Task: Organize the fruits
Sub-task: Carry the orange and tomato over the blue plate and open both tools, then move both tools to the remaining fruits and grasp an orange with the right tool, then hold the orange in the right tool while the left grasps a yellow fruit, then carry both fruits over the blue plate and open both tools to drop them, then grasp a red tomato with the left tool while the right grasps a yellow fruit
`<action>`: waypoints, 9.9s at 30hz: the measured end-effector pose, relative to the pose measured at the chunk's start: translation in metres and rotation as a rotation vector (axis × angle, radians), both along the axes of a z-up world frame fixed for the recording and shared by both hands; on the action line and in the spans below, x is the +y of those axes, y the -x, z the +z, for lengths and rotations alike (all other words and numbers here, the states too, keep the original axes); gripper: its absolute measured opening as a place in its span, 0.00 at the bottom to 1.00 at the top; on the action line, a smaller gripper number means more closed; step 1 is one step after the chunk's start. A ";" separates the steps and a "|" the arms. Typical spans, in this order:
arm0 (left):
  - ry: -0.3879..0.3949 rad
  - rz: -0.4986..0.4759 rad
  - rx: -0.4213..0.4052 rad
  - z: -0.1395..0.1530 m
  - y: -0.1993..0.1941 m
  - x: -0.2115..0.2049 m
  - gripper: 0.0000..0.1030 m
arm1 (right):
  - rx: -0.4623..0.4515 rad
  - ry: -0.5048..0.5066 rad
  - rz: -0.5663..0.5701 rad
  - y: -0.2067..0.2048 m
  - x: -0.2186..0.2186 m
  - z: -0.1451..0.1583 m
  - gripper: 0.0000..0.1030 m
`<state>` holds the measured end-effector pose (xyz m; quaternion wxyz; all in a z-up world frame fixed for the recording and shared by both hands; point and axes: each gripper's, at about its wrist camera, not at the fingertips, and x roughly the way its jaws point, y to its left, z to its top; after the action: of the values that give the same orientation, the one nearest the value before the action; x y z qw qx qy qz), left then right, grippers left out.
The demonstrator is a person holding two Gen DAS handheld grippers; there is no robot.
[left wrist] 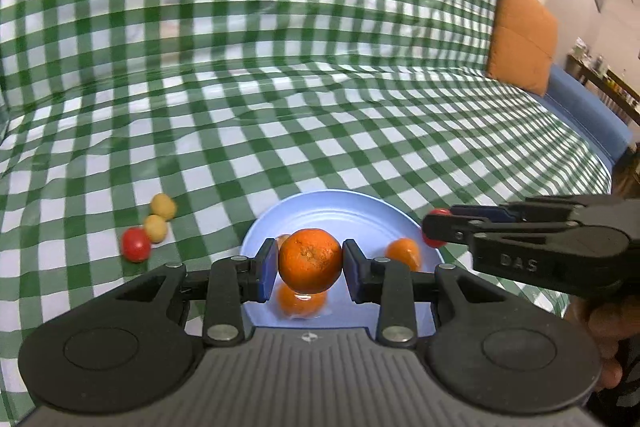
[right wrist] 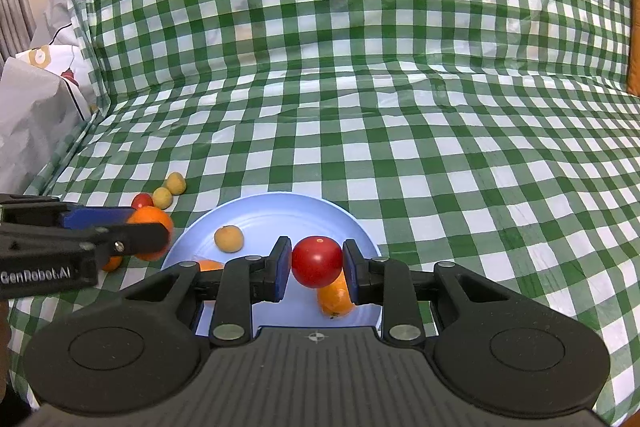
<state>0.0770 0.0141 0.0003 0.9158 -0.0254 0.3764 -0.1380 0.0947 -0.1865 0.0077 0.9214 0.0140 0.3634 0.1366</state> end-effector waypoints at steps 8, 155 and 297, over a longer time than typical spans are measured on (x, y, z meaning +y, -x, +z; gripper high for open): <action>0.002 -0.025 -0.003 -0.002 -0.002 -0.005 0.37 | -0.001 0.005 0.005 0.000 0.003 -0.002 0.28; -0.017 0.159 0.260 -0.056 -0.126 0.102 0.26 | 0.173 -0.118 0.254 -0.052 0.169 -0.060 0.38; 0.176 0.507 0.264 -0.038 -0.098 0.165 0.35 | -0.089 -0.110 0.080 -0.048 0.117 0.009 0.27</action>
<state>0.1754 0.1793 -0.0380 0.8584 -0.2158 0.4606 0.0672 0.1425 -0.0699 0.0164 0.9283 0.0440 0.3144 0.1936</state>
